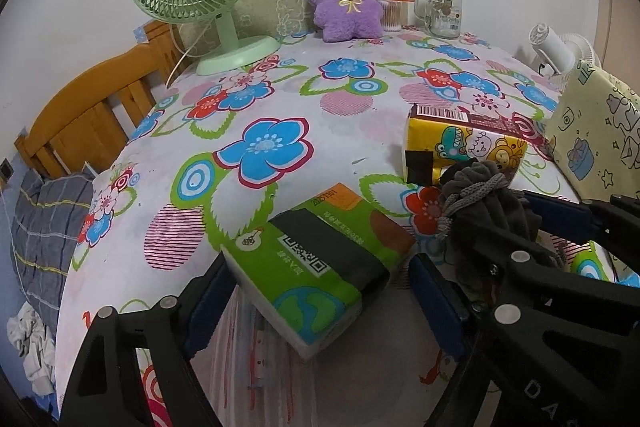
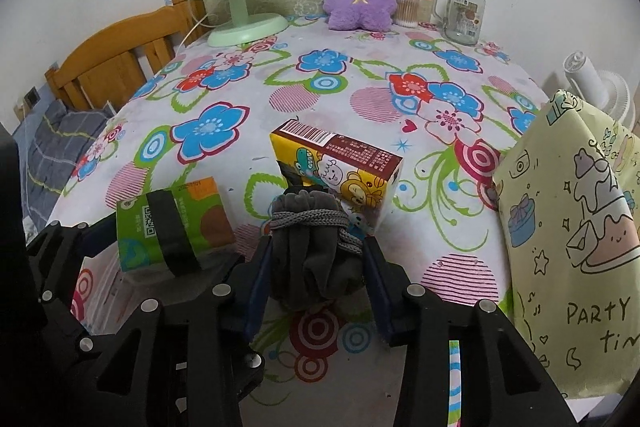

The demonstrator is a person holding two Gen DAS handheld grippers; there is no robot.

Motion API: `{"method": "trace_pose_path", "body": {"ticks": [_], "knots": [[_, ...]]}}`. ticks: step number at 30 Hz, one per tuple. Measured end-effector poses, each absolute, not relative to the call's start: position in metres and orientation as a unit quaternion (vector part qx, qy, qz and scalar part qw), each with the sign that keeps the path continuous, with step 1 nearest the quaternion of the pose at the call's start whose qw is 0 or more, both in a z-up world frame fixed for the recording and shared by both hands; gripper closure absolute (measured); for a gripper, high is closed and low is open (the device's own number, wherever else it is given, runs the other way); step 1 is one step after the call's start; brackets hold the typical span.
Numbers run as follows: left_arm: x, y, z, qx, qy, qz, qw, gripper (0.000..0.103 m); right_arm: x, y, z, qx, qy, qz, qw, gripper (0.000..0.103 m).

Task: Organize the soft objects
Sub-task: 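Grasp the green tissue pack with the left gripper while the right holds the pouch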

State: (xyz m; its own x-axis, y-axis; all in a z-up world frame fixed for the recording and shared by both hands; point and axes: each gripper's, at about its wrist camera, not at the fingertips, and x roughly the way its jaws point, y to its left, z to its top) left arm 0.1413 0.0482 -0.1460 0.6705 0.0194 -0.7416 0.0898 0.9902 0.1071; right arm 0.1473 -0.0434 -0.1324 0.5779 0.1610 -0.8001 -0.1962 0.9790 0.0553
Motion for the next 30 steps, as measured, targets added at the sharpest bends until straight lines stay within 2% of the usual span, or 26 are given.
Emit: {"method": "trace_pose_path", "body": {"ticks": [1, 7, 13, 30], "knots": [[0.141, 0.048, -0.146, 0.067, 0.404, -0.021, 0.912, 0.031, 0.147, -0.043, -0.133, -0.020, 0.448, 0.101, 0.888, 0.056], [0.138, 0.046, -0.144, 0.067, 0.400, -0.023, 0.914, 0.037, 0.147, -0.043, -0.133, -0.018, 0.447, 0.105, 0.888, 0.056], [0.133, 0.042, -0.140, 0.064, 0.396, -0.026, 0.916, 0.041, 0.144, -0.047, -0.130, -0.015, 0.442, 0.107, 0.890, 0.056], [0.116, 0.027, -0.112, 0.068, 0.360, -0.029, 0.930, 0.042, 0.127, -0.063, -0.103, -0.004, 0.411, 0.099, 0.906, 0.056]]}}
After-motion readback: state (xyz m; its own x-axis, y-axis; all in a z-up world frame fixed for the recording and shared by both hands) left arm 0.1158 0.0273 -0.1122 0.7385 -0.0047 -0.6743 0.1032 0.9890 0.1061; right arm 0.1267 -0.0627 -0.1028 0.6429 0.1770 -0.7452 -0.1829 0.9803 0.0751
